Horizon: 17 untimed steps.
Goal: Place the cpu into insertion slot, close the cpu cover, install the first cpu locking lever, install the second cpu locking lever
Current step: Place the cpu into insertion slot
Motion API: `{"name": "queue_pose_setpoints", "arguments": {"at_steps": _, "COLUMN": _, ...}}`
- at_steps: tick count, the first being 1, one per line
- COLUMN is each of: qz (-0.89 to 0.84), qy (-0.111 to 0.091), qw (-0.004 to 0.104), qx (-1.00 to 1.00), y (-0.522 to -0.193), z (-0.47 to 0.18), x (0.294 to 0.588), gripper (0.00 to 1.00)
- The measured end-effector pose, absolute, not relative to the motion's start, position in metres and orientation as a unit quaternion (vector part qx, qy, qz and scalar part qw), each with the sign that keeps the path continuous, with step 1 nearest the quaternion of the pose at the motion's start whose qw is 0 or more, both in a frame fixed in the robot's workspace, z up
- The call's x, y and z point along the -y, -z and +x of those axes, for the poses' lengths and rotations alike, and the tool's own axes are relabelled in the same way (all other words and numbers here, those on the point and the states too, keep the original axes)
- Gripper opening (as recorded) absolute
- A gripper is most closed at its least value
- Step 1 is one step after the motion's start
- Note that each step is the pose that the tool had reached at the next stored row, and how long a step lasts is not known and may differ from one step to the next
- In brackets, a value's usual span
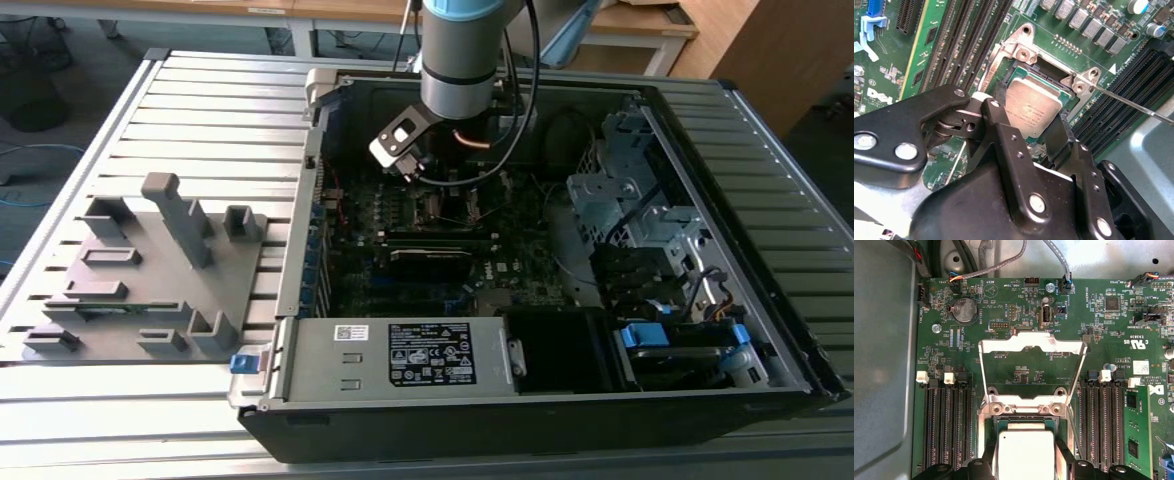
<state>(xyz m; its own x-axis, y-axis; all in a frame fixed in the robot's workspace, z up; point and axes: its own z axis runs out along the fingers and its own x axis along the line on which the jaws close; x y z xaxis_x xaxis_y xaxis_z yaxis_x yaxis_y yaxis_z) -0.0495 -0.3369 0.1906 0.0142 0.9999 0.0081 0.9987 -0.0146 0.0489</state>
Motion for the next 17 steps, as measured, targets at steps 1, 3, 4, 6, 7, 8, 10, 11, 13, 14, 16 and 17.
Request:
{"name": "queue_pose_setpoints", "arguments": {"at_steps": 1, "qz": 0.712, "qy": -0.02, "qw": 0.015, "qx": -0.702, "y": -0.1906, "z": -0.0495, "x": 0.3369, "gripper": 0.54}}
{"name": "queue_pose_setpoints", "arguments": {"at_steps": 3, "qz": 0.712, "qy": -0.02, "qw": 0.015, "qx": -0.702, "y": -0.1905, "z": -0.0495, "x": 0.3369, "gripper": 0.54}}
{"name": "queue_pose_setpoints", "arguments": {"at_steps": 4, "qz": 0.712, "qy": -0.02, "qw": 0.015, "qx": -0.702, "y": -0.1904, "z": -0.0495, "x": 0.3369, "gripper": 0.54}}
{"name": "queue_pose_setpoints", "arguments": {"at_steps": 6, "qz": 0.712, "qy": -0.02, "qw": 0.015, "qx": -0.702, "y": -0.1903, "z": -0.0495, "x": 0.3369, "gripper": 0.54}}
{"name": "queue_pose_setpoints", "arguments": {"at_steps": 7, "qz": 0.712, "qy": -0.02, "qw": 0.015, "qx": -0.702, "y": -0.1903, "z": -0.0495, "x": 0.3369, "gripper": 0.54}}
{"name": "queue_pose_setpoints", "arguments": {"at_steps": 8, "qz": 0.712, "qy": -0.02, "qw": 0.015, "qx": -0.702, "y": -0.1903, "z": -0.0495, "x": 0.3369, "gripper": 0.54}}
{"name": "queue_pose_setpoints", "arguments": {"at_steps": 10, "qz": 0.712, "qy": -0.02, "qw": 0.015, "qx": -0.702, "y": -0.1903, "z": -0.0495, "x": 0.3369, "gripper": 0.54}}
{"name": "queue_pose_setpoints", "arguments": {"at_steps": 11, "qz": 0.712, "qy": -0.02, "qw": 0.015, "qx": -0.702, "y": -0.1903, "z": -0.0495, "x": 0.3369, "gripper": 0.54}}
{"name": "queue_pose_setpoints", "arguments": {"at_steps": 13, "qz": 0.712, "qy": -0.021, "qw": 0.015, "qx": -0.702, "y": -0.19, "z": -0.0494, "x": 0.3367, "gripper": 0.55}}
{"name": "queue_pose_setpoints", "arguments": {"at_steps": 14, "qz": 0.712, "qy": -0.021, "qw": 0.014, "qx": -0.702, "y": -0.1897, "z": -0.0493, "x": 0.3366, "gripper": 0.55}}
{"name": "queue_pose_setpoints", "arguments": {"at_steps": 16, "qz": 0.712, "qy": -0.02, "qw": 0.015, "qx": -0.702, "y": -0.1899, "z": -0.0494, "x": 0.3367, "gripper": 0.61}}
{"name": "queue_pose_setpoints", "arguments": {"at_steps": 17, "qz": 0.712, "qy": -0.02, "qw": 0.015, "qx": -0.702, "y": -0.1901, "z": -0.0495, "x": 0.3369, "gripper": 0.61}}
